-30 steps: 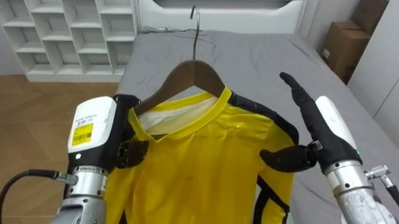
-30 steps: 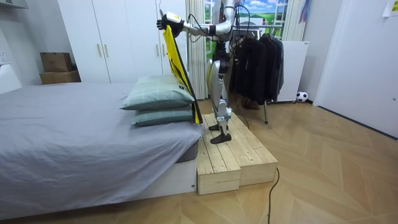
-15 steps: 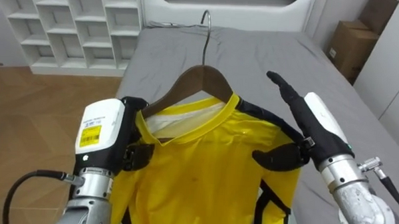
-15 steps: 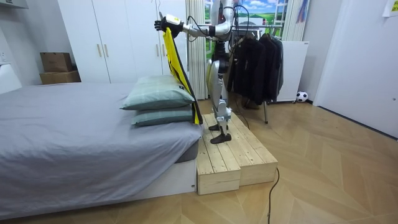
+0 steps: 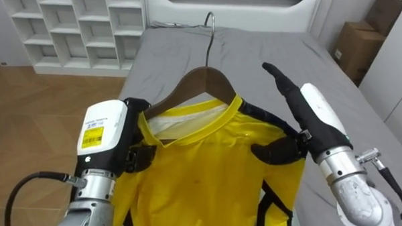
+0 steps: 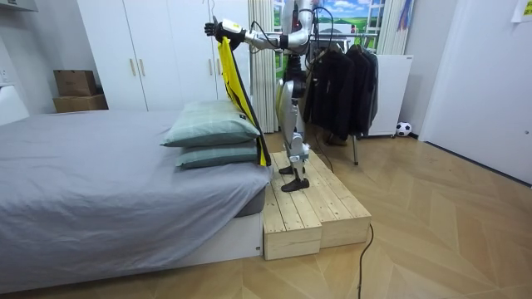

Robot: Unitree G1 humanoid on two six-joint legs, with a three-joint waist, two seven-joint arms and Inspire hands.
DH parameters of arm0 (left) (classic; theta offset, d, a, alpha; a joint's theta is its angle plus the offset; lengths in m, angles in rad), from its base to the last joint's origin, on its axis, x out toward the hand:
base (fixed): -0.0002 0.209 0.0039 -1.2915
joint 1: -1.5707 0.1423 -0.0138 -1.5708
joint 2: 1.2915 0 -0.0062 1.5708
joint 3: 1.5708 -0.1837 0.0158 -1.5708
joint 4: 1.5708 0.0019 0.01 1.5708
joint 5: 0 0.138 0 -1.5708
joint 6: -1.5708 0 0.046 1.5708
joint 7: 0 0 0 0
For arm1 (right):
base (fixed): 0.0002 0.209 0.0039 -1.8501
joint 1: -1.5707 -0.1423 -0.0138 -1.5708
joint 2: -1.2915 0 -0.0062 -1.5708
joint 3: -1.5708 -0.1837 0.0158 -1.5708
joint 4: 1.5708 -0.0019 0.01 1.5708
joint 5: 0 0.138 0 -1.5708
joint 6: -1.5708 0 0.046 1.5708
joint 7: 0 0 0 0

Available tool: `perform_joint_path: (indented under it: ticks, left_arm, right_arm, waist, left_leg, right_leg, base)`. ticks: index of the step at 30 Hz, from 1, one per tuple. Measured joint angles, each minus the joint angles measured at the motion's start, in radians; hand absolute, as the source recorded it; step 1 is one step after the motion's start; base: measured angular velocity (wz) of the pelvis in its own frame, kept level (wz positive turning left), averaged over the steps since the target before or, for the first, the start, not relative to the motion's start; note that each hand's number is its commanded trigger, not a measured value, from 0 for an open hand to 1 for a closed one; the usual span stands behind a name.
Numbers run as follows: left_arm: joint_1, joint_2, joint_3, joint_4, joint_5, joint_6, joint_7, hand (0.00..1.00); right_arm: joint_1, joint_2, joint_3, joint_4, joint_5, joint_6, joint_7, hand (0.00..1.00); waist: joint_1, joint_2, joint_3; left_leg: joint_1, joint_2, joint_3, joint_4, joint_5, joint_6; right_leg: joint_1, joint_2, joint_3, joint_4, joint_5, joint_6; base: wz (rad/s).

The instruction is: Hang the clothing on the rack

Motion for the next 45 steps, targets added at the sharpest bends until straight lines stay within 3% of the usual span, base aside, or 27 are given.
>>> perform_joint_path:
  ticks: [12, 21, 32, 45]
  left_arm:
    - [0.0, -0.006, 0.0, 0.0, 0.01, 0.0, -0.025, 1.0]
    - [-0.002, -0.032, -0.001, -0.017, 0.062, 0.0, -0.025, 1.0]
    - [-0.002, -0.024, -0.003, -0.019, 0.073, 0.0, -0.045, 1.0]
    - [-0.002, 0.002, -0.018, -0.028, 0.095, 0.0, -0.062, 1.0]
  right_arm:
    - [0.0, 0.025, 0.041, -0.012, -0.164, 0.0, 0.009, 0.0]
    - [0.0, 0.036, 0.083, -0.009, -0.256, 0.008, 0.047, 0.0]
    - [0.0, 0.036, 0.083, 0.027, -0.252, 0.008, 0.056, 0.0]
    - [0.0, 0.031, 0.082, 0.091, -0.261, 0.007, 0.039, 0.0]
  waist:
    - [0.002, -0.008, 0.0049]
    - [0.003, -0.02, 0.0076]
    - [0.027, -0.019, 0.0077]
    - [0.017, -0.019, 0.0086]
  left_leg:
    - [-0.004, 0.0, -0.003, 0.0, 0.0, 0.0]
    - [-0.026, -0.001, -0.025, 0.013, 0.0, 0.0]
    - [-0.027, -0.001, -0.03, 0.016, 0.0, 0.0]
    - [-0.02, -0.009, -0.057, 0.02, 0.0, 0.0]
  right_leg:
    - [-0.001, 0.0, -0.001, 0.0, 0.0, 0.0]
    - [-0.011, -0.001, -0.025, 0.0, 0.0, 0.0]
    - [-0.008, 0.0, -0.027, -0.001, 0.0, 0.0]
    - [0.025, -0.005, -0.061, -0.02, 0.0, 0.0]
  base:
    - [0.0]
    - [0.06]
    - [0.01]
    - [0.06]
